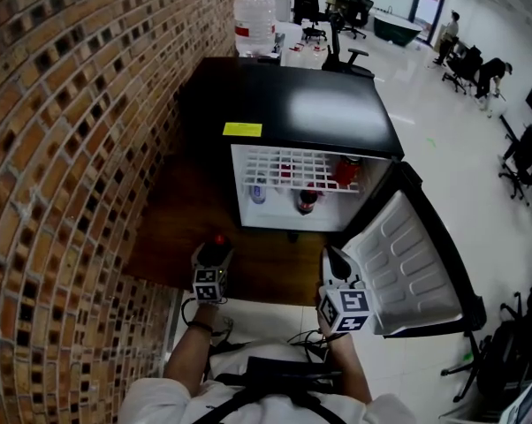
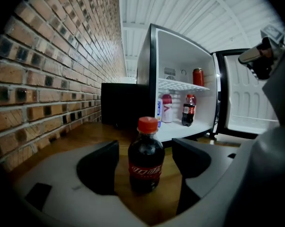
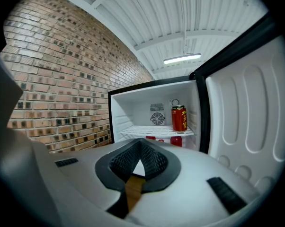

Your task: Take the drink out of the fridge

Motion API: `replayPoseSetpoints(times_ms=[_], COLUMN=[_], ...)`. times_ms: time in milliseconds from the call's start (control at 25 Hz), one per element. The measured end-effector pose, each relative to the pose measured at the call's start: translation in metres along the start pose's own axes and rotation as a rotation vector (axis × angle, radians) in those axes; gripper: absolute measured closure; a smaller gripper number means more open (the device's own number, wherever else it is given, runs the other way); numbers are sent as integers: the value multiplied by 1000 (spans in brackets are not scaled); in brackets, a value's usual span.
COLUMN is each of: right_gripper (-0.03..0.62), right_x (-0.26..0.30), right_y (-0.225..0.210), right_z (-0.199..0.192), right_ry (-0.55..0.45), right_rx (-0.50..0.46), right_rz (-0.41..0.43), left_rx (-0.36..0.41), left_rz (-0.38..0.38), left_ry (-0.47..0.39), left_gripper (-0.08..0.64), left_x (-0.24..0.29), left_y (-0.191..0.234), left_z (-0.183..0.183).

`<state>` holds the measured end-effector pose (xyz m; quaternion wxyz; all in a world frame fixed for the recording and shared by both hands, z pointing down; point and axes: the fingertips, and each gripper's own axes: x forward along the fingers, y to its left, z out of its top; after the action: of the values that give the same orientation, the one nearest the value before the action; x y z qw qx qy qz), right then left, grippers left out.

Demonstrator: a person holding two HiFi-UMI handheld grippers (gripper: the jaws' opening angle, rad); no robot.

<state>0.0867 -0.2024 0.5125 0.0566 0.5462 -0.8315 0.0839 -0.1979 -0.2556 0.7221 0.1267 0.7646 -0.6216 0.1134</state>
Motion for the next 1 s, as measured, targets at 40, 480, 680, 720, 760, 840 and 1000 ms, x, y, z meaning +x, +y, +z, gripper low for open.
replayPoseSetpoints(times_ms=[40,480,680,720,760,840,1000], right_gripper=[581,581,581,581,581,581,581], right_x=[1,-4,-10,-11,-11,-12,-13], right_y=[1,-4,-9,-8,-7,-5,-7], right_z=[1,11,16,16,16,16,15], right_ry=[-2,-36,-51,-50,-50,-48,-43], right_rx=[-1,-5,-5,-5,-7,-12,-22], right_rz=[2,-3,-20,-20,-19,-17,-22], left_rx=[2,92,88,86,81,70,67], left_rz=[-1,-78,-206,-229,-249,-276,-303], left_ry=[-16,-109,-148,-151,-153,-163,-173], left_gripper=[207,561,561,561,561,562,563], left_x=[-7,-58,-60,-60,-60,-59,-62], left_y=[-2,-62,-115,-125,-135,-150,-170], left_z=[8,132,171,176,180,188,197])
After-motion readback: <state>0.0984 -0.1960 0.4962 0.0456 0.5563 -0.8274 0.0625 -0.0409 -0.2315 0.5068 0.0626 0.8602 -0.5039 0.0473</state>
